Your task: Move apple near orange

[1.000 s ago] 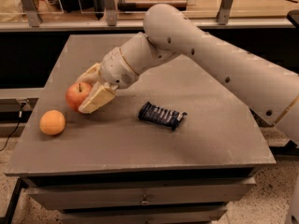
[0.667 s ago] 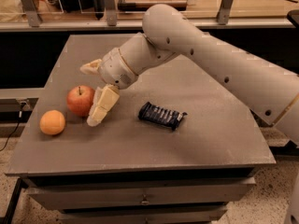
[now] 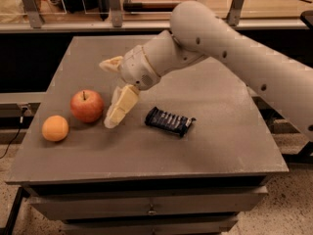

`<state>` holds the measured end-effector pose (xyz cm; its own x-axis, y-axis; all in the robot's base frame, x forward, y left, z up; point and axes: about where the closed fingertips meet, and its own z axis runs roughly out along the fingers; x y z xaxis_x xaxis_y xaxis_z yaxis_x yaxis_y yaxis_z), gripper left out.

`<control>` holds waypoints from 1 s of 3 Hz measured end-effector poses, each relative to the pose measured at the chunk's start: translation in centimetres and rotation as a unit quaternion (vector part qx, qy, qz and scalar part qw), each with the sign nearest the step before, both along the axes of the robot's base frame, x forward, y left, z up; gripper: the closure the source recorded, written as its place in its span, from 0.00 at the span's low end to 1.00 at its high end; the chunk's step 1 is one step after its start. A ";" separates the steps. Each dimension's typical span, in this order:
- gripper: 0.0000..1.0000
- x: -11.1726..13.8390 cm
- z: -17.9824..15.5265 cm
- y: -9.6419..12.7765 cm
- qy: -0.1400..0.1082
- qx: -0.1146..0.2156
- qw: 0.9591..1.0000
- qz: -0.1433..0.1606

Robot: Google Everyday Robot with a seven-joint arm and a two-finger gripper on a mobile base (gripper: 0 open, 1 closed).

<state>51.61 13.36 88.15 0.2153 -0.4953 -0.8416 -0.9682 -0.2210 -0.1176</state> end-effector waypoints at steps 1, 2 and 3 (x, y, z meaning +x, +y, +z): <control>0.00 2.2 2.7 -3.4 -0.013 -0.002 0.999 -0.047; 0.00 6.0 6.4 -6.5 -0.008 0.008 0.994 -0.105; 0.00 6.0 6.4 -6.5 -0.008 0.008 0.994 -0.105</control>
Offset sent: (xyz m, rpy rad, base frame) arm 0.1012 -0.1061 0.0962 0.0312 0.0168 -0.3465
